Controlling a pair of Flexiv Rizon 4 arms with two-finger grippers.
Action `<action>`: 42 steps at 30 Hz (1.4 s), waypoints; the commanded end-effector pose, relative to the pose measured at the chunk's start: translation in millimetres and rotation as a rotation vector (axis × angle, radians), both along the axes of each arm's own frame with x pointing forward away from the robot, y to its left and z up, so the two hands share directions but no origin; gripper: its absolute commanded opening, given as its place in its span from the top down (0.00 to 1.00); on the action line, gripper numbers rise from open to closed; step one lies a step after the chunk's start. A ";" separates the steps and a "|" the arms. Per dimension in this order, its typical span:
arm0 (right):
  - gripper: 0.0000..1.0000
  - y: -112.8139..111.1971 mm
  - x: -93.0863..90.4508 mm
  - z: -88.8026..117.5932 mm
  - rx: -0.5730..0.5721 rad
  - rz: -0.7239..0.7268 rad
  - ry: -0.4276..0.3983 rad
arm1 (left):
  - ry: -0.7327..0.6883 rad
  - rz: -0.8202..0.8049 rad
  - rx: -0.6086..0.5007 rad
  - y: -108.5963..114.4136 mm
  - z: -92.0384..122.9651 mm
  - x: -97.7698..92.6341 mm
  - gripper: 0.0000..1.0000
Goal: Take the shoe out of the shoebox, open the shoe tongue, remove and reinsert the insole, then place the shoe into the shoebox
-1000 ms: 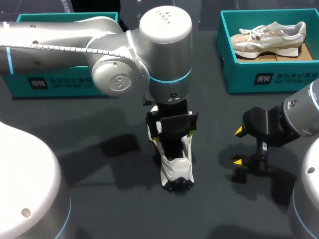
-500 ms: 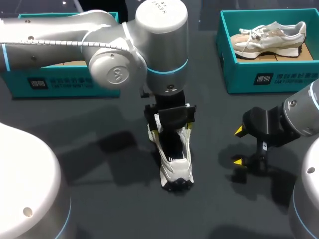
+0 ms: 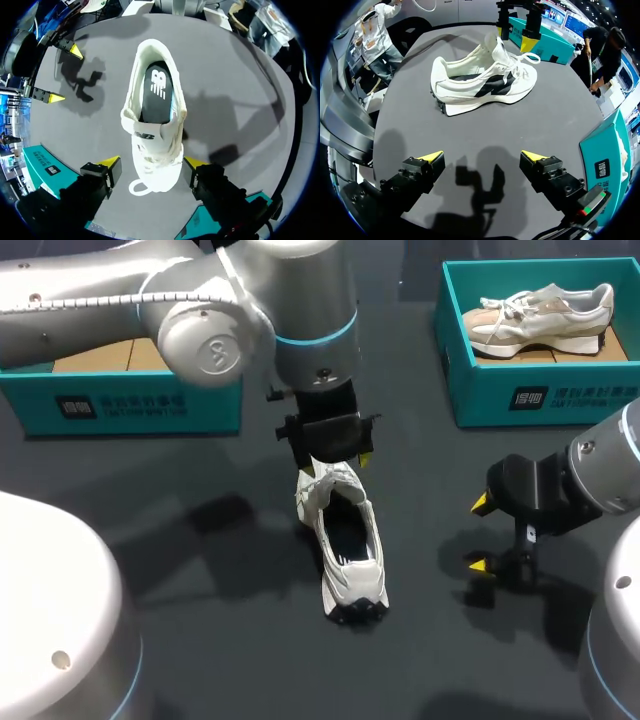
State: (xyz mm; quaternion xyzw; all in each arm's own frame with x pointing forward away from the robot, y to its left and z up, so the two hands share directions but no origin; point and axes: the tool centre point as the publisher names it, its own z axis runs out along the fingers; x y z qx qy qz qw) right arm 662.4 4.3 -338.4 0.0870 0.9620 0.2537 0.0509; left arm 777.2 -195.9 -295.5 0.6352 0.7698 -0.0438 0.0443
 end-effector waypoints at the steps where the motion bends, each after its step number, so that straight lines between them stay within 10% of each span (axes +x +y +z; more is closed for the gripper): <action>1: 0.00 -0.5 -2.0 0.6 0.000 -0.001 -0.003 | 0.021 -0.010 -0.002 -2.8 3.6 12.0 0.57; 10: 0.00 -0.5 -2.0 0.6 0.000 -0.001 -0.003 | 0.043 -0.029 -0.007 -17.3 9.9 15.6 0.67; 28: 0.00 -0.5 -2.0 0.6 0.000 -0.001 -0.003 | 0.182 -0.036 0.003 -11.9 -34.9 -47.4 0.71; 42: 0.00 -0.5 -2.0 0.6 0.000 -0.001 -0.003 | 0.166 -0.081 0.005 -18.7 -26.7 -60.7 0.73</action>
